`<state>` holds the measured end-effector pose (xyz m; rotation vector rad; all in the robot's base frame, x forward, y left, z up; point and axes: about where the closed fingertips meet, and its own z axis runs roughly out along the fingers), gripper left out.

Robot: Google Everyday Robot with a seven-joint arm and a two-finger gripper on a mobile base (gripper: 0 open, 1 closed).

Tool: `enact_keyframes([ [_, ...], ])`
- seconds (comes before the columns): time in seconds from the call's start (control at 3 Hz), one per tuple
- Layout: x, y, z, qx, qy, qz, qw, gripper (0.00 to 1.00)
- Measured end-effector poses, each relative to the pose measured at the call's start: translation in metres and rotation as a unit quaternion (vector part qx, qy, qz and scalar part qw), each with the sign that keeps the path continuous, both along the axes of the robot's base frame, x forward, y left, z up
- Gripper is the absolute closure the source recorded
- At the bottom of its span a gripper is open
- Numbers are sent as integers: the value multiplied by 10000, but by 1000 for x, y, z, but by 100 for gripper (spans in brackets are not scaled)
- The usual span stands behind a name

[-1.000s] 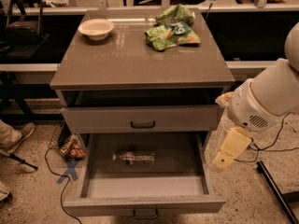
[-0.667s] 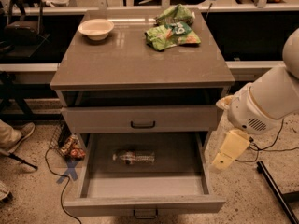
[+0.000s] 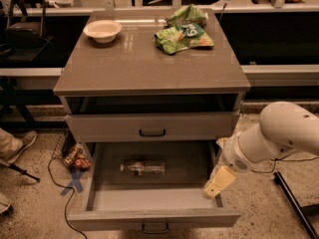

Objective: Pick water bottle from middle drawer and place on counter

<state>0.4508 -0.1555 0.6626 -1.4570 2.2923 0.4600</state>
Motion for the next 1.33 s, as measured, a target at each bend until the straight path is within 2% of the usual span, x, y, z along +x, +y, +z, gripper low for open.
enact_keyframes([
  [0.33, 0, 0, 0, 0, 0, 0, 10000, 0],
  [0.67, 9, 15, -41, 157, 113, 86, 9998, 0],
  [1.0, 35, 59, -114, 518, 139, 190, 9984, 0],
  [1.33, 55, 86, -152, 798, 136, 200, 9965, 0],
])
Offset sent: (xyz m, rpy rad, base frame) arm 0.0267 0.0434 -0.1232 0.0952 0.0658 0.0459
